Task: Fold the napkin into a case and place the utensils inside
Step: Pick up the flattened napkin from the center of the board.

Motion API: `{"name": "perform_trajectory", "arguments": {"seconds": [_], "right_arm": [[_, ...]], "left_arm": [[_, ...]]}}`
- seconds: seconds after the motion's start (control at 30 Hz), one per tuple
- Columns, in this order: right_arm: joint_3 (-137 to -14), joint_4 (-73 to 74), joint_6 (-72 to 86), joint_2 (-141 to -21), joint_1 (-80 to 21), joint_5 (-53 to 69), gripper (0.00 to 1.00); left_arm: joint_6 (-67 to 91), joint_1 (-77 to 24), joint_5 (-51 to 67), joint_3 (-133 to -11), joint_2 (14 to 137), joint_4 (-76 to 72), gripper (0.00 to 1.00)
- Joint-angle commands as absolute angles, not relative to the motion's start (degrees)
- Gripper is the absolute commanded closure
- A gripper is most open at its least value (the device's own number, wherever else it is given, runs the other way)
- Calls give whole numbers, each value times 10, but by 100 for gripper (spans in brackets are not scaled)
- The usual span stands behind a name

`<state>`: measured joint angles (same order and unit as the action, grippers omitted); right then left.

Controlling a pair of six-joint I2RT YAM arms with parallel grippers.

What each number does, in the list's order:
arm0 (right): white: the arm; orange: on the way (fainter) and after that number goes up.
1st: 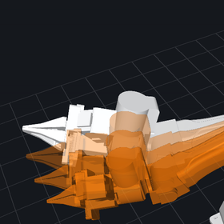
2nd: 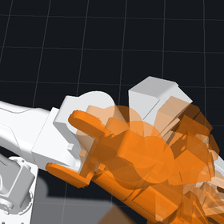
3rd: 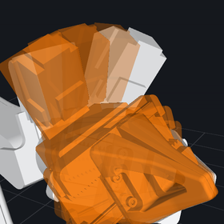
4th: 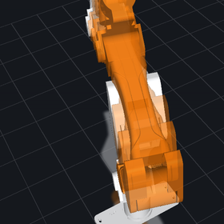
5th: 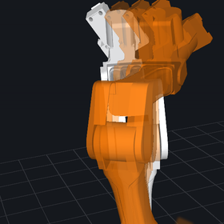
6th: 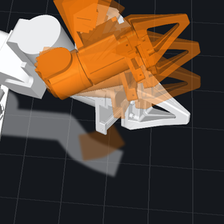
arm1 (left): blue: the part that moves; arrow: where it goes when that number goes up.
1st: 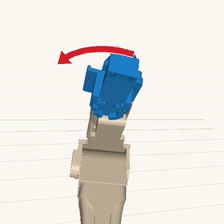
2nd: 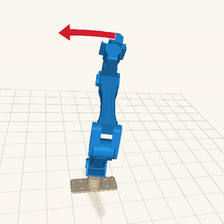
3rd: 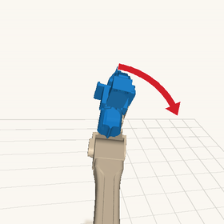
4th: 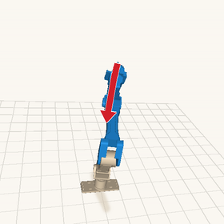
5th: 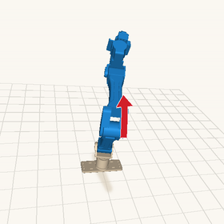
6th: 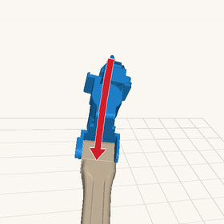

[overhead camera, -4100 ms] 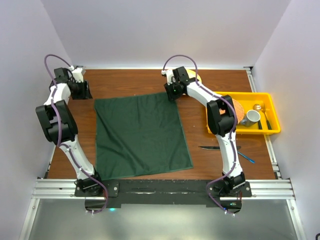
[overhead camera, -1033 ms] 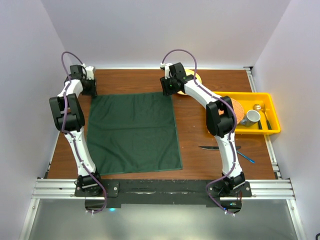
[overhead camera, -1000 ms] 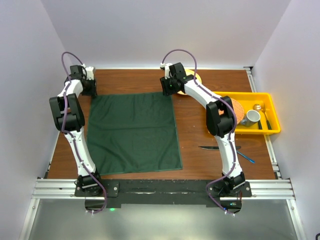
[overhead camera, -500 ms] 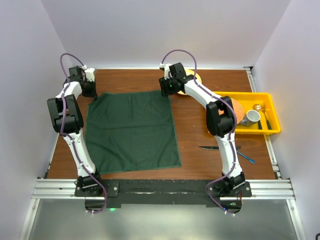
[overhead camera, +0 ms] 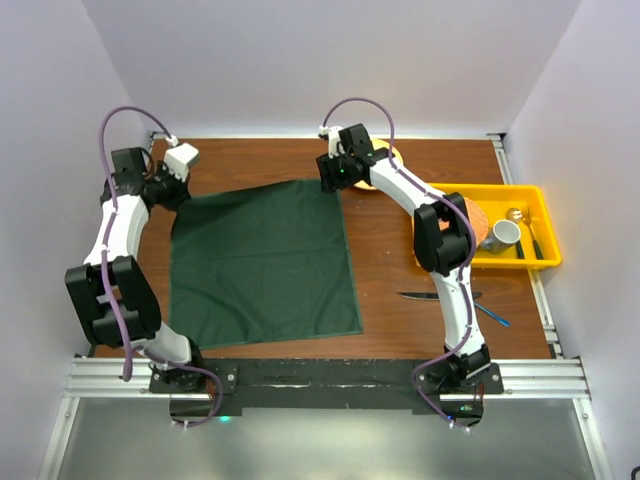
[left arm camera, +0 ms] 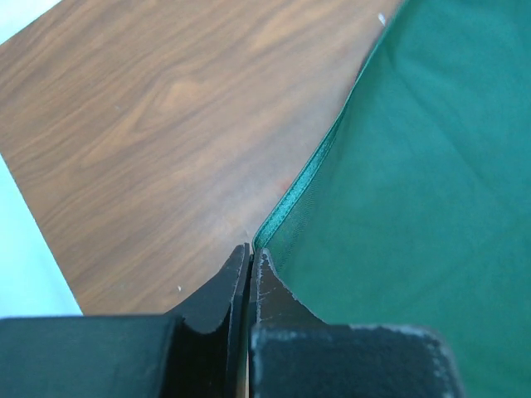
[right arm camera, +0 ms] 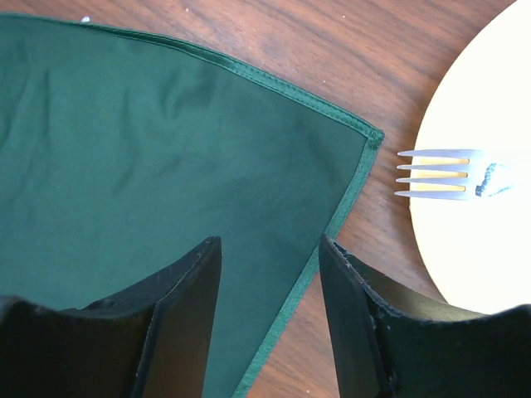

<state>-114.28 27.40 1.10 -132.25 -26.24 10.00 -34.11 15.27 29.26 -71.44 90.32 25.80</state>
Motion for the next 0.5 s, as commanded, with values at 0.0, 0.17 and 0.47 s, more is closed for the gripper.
{"name": "perform_trajectory", "arguments": {"seconds": [0.0, 0.17, 0.47], "right_arm": [[-1162, 268, 7, -1307, -261, 93, 44], [-1183, 256, 8, -1336, -261, 74, 44], [-1186, 219, 33, -1379, -260, 78, 44]], "left_arm": [[-436, 174, 327, -676, 898, 309, 100], [-470, 209, 341, -683, 914, 350, 100], [-503, 222, 339, -694, 940, 369, 100]]}}
